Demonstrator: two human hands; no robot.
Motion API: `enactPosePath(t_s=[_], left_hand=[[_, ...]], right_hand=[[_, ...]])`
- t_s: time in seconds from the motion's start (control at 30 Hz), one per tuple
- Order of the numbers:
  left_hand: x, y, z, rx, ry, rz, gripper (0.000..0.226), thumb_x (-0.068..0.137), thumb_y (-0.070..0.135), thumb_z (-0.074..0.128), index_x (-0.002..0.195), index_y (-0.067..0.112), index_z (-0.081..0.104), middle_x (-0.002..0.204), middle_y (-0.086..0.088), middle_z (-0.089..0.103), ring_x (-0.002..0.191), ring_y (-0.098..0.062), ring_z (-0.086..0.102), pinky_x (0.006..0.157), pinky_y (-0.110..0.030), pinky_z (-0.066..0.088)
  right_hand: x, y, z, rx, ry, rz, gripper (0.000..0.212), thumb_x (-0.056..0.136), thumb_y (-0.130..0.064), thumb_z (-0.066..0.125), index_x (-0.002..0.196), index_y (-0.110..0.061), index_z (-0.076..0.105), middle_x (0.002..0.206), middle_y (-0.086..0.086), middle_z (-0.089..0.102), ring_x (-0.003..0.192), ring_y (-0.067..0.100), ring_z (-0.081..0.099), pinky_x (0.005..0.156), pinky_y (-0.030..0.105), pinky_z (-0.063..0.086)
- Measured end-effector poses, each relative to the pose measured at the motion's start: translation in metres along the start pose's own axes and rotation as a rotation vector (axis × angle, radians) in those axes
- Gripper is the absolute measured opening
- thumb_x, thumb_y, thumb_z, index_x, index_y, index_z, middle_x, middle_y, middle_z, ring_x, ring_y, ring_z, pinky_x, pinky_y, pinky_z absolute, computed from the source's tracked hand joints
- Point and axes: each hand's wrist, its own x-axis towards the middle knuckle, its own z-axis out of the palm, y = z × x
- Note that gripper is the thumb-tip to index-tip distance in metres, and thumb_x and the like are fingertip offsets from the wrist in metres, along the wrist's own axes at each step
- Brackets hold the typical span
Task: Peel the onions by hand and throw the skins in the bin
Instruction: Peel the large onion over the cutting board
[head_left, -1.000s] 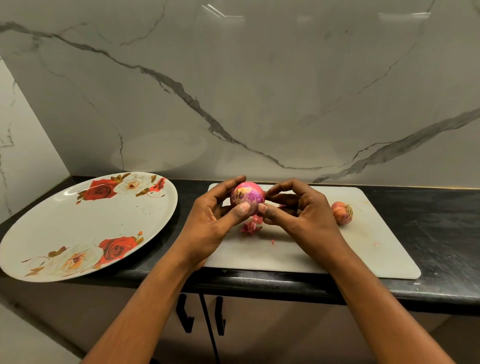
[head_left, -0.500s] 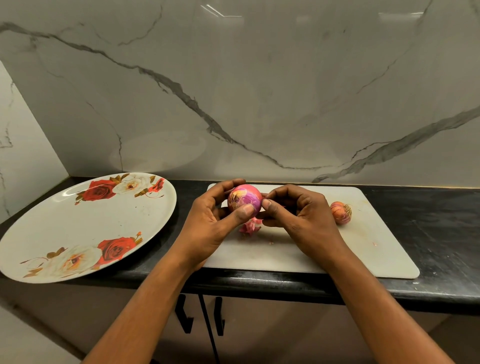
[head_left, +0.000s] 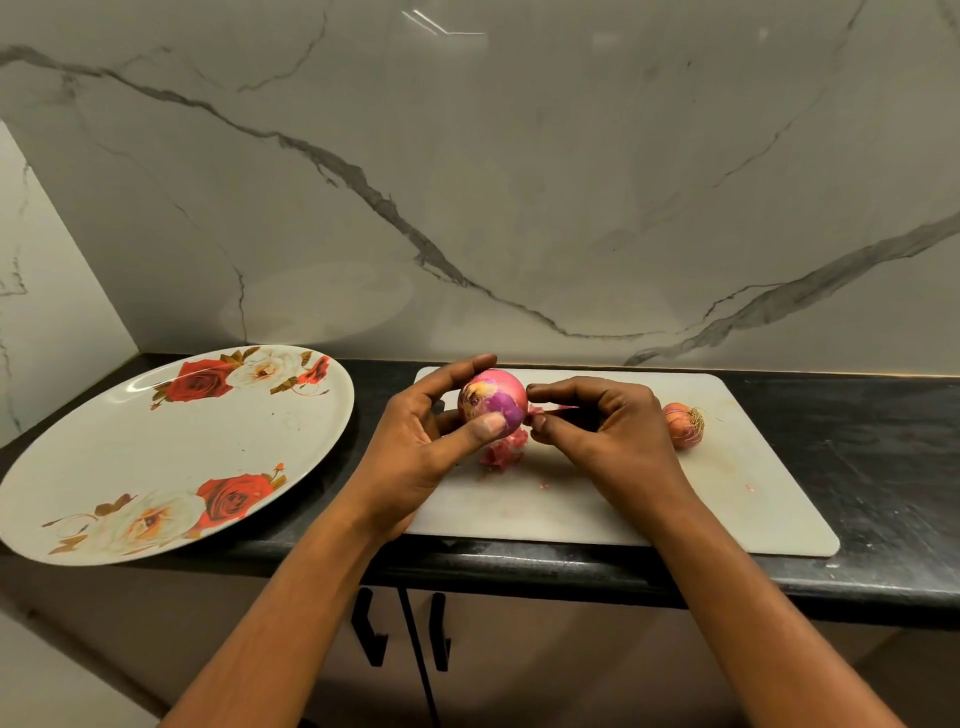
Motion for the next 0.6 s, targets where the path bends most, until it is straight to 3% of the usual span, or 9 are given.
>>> enactPosePath(t_s=[0.17, 0.3, 0.6], left_hand=[[0.0, -0.004, -0.003, 0.042, -0.017, 0.017, 0.062, 0.085, 0.005, 0.083, 0.14, 0.021, 0.063, 0.141, -0.006, 0.062, 0.124, -0.031, 0.067, 0.099, -0.044, 0.059], [0.0, -0.005, -0.003, 0.082, -0.074, 0.018, 0.065, 0.085, -0.007, 0.08, 0.142, 0.019, 0.062, 0.14, -0.003, 0.063, 0.127, -0.031, 0.065, 0.103, -0.051, 0.057], [0.001, -0.005, -0.003, 0.153, -0.105, 0.024, 0.068, 0.084, -0.009, 0.08, 0.143, 0.02, 0.062, 0.144, -0.001, 0.062, 0.13, -0.027, 0.064, 0.104, -0.05, 0.057]], right_hand=[[-0.001, -0.007, 0.001, 0.178, -0.013, 0.092, 0.035, 0.096, -0.011, 0.074, 0.132, -0.014, 0.072, 0.117, 0.008, 0.077, 0.097, 0.021, 0.08, 0.082, 0.04, 0.066], [-0.002, -0.009, 0.002, 0.199, -0.131, 0.158, 0.041, 0.095, -0.013, 0.076, 0.135, -0.015, 0.07, 0.117, 0.009, 0.078, 0.097, 0.024, 0.08, 0.081, 0.045, 0.066], [0.003, 0.002, 0.002, 0.195, -0.162, 0.148, 0.044, 0.091, -0.004, 0.075, 0.134, -0.011, 0.071, 0.122, 0.008, 0.077, 0.112, 0.026, 0.075, 0.092, 0.053, 0.063]])
